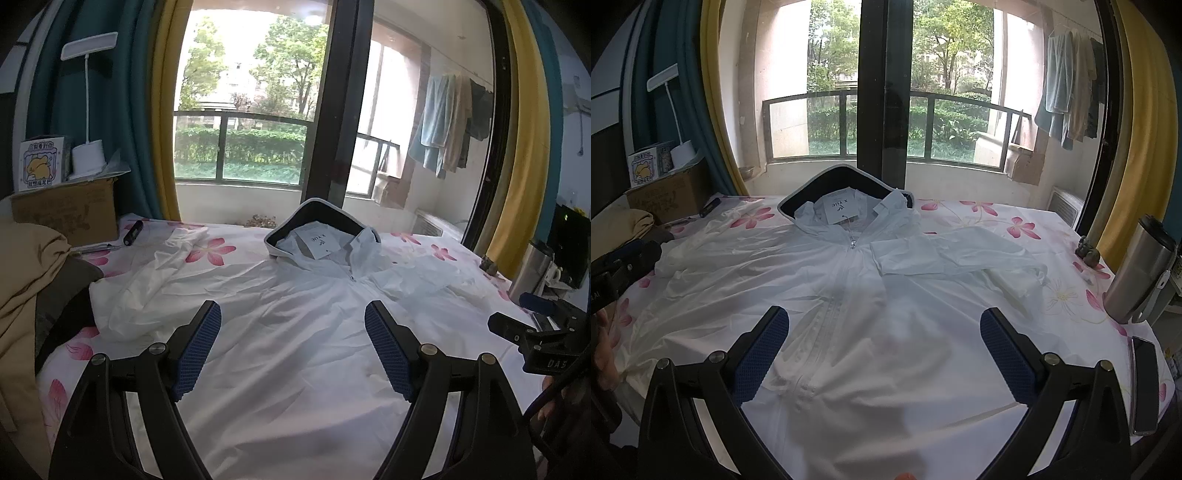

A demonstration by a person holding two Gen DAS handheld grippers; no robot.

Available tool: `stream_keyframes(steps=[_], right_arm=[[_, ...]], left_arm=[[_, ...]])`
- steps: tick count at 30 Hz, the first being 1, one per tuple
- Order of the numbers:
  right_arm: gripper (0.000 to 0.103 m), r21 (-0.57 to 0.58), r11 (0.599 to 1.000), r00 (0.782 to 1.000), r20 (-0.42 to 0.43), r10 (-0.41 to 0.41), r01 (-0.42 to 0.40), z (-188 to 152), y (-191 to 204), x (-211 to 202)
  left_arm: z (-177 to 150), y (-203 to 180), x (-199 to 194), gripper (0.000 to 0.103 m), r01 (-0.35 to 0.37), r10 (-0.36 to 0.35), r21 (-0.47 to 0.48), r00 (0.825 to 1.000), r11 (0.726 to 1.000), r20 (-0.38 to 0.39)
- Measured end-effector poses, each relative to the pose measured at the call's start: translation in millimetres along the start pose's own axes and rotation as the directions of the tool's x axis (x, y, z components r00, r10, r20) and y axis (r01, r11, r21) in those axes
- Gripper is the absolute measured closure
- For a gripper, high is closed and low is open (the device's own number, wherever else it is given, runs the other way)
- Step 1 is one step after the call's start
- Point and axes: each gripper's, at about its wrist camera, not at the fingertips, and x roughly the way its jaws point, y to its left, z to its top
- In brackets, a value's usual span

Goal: Fold large clothes

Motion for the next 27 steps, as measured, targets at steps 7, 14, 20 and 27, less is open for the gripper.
stream_keyframes(steps=[7, 14, 20, 27], right_arm=[[0.001, 0.001, 1.000, 1.000, -0.006, 0.003, -0.003, 3.3, -1.7, 7.5], [0.001, 0.001, 1.000, 1.000, -0.021, 0.009, -0.009, 5.3, -7.4, 18.7], [0.001, -0.006, 1.000, 0.999, -0.037, -0.013, 0.013, 14.4, -21.9, 34.7], [0.001, -0.049, 0.998, 0.998, -0.060, -0.032, 0.029, 26.8, -40.1, 61.2]], left_arm=[[2.0, 0.5, 1.8, 0.020, -0.004, 0.004, -0.007, 1.000, 1.000, -0.004], [5.5, -0.8, 13.8, 0.020, -0.007, 0.007, 0.007, 1.000, 1.000, -0.029], [10.9, -4.2, 29.2, 0.020, -0.009, 0.010, 0.019, 0.999, 1.000, -0.046], [18.5, -1.7, 46.9, 0.020, -0.010, 0.011, 0.014, 0.998, 1.000, -0.063]])
